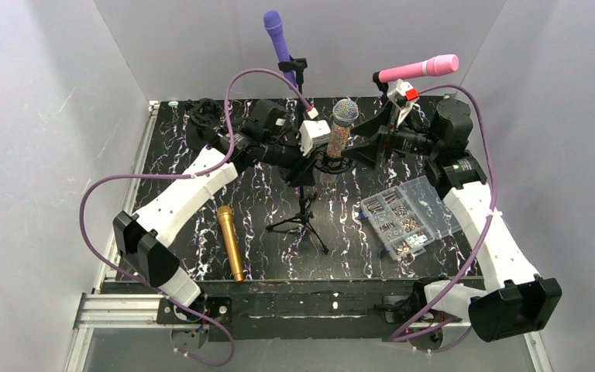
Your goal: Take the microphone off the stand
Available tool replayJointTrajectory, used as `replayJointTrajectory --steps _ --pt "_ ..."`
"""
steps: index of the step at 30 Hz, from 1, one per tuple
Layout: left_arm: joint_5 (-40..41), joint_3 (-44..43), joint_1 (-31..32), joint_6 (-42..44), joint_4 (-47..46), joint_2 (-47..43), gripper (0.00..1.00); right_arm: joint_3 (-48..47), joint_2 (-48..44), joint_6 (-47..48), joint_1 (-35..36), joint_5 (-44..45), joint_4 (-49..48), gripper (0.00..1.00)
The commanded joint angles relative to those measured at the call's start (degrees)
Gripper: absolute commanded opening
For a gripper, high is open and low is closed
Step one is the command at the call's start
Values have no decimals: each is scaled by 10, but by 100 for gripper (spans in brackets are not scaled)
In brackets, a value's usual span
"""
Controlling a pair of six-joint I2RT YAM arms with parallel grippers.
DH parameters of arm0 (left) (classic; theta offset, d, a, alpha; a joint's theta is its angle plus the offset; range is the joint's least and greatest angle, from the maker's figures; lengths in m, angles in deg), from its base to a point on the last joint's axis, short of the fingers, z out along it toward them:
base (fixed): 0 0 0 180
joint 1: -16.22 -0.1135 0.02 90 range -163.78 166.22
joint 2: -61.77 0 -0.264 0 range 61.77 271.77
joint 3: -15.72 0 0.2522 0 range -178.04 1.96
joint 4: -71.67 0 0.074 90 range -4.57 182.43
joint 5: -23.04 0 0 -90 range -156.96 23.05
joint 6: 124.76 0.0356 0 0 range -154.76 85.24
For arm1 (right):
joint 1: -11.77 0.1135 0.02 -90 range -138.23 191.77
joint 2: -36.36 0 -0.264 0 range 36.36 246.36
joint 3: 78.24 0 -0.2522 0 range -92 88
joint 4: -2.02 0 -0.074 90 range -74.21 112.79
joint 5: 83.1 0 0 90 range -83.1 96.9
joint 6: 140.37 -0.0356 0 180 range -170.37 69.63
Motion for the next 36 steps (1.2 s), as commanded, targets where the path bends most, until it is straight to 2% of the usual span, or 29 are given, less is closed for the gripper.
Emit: replayJointTrajectory --steps 1,9,19,21,26,28,30,35,36 --pt "-92 23 16 -55 111 -4 0 17 1 -46 11 -18 -98 83" --pt "-86 29 28 -55 111 -4 0 39 18 -63 24 -10 -149 80" --pt "-78 25 38 -45 120 -1 0 39 29 -89 29 -16 -174 66" --pt "-75 23 39 -43 121 1 0 40 29 -91 31 -20 -175 59" --pt "-71 15 39 -43 124 2 0 47 18 -87 33 -22 -168 27" --pt "-70 10 39 -43 127 4 14 46 11 -77 33 -16 -155 13" --pt "-70 2 39 -43 132 3 33 47 5 -69 33 -12 -143 3" --pt "-68 -25 39 -44 147 2 80 47 -5 -44 33 -10 -115 1" --pt "-64 -31 38 -49 147 2 96 46 -6 -37 33 -9 -109 1"
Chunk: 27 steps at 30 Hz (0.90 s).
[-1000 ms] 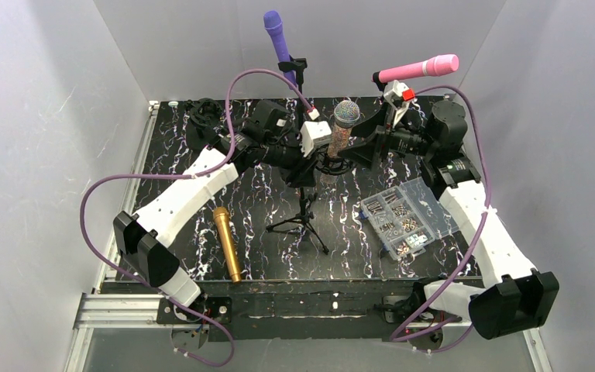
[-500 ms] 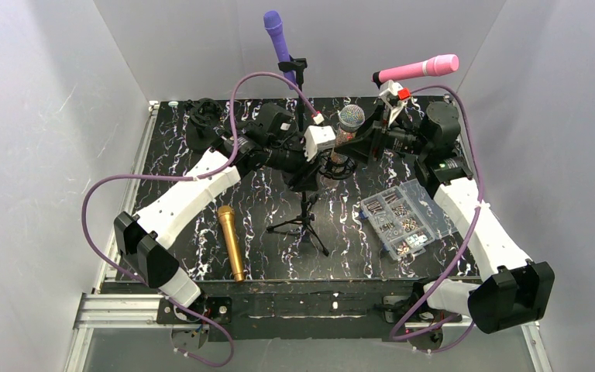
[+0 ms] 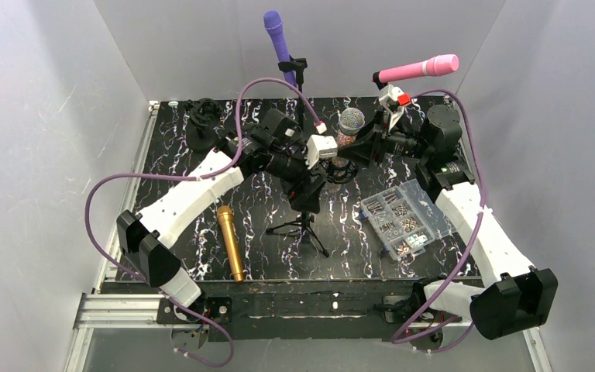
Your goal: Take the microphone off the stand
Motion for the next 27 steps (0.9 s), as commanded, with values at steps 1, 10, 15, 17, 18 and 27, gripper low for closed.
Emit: replayJointTrajectory --steps 1,10,15,17,18,27 --pt "-37 -34 6 -29 80 -1 98 -5 -18 32 2 5 19 1" --pt "-63 -105 -56 -137 43 15 98 -7 -19 52 2 11 40 1" --pt "-97 -156 -98 -263 22 68 96 -15 -21 69 2 15 58 1" --pt "-96 -167 -103 -299 21 87 93 -18 -21 70 3 15 62 1" --pt "-97 -165 -104 -316 14 92 92 -20 -21 70 2 14 63 1" --pt "-139 -162 -109 -376 -24 125 79 -26 -19 75 3 16 73 1"
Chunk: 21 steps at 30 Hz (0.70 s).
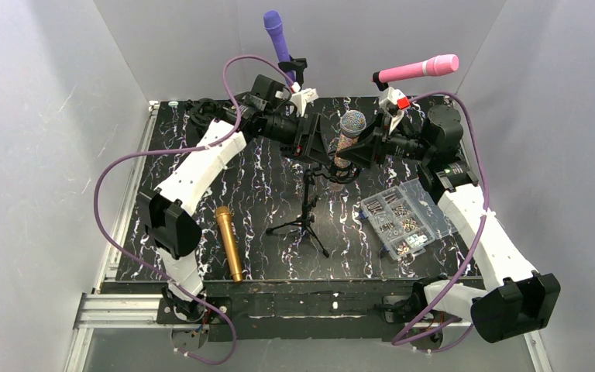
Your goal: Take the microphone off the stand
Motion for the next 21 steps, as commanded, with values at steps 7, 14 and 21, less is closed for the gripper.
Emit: replayJointTrajectory --steps 7,14,21 --pt "-92 20 -9 -42 -15 -17 58 -26 -4 10 3 11 15 1" --pt "-101 47 -10 -35 -20 -27 48 -27 -4 16 3 20 24 1" --pt "-108 49 -9 -44 -33 -22 19 -31 -3 15 3 28 25 1"
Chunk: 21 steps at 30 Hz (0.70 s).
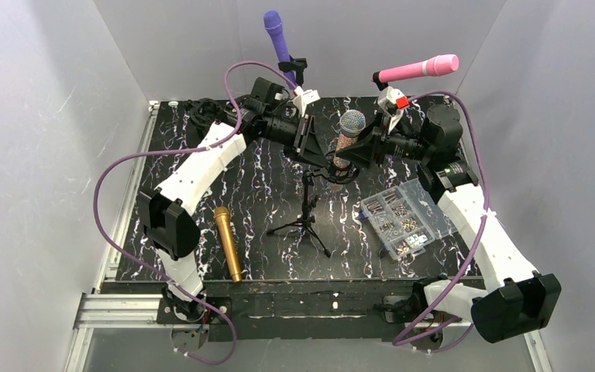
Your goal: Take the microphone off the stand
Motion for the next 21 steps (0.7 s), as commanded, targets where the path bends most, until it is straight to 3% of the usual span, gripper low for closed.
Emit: replayJointTrajectory --steps 1,2,11,21 --pt "-12 16 -3 0 12 -17 10 -26 -2 11 2 23 13 1" --pt "-13 17 -3 -3 9 -18 0 -28 -2 11 1 28 15 1" --pt "27 21 -3 9 34 -22 0 -76 9 22 7 54 58 1" --pt "37 17 -1 11 44 -7 0 -161 37 139 11 0 159 1"
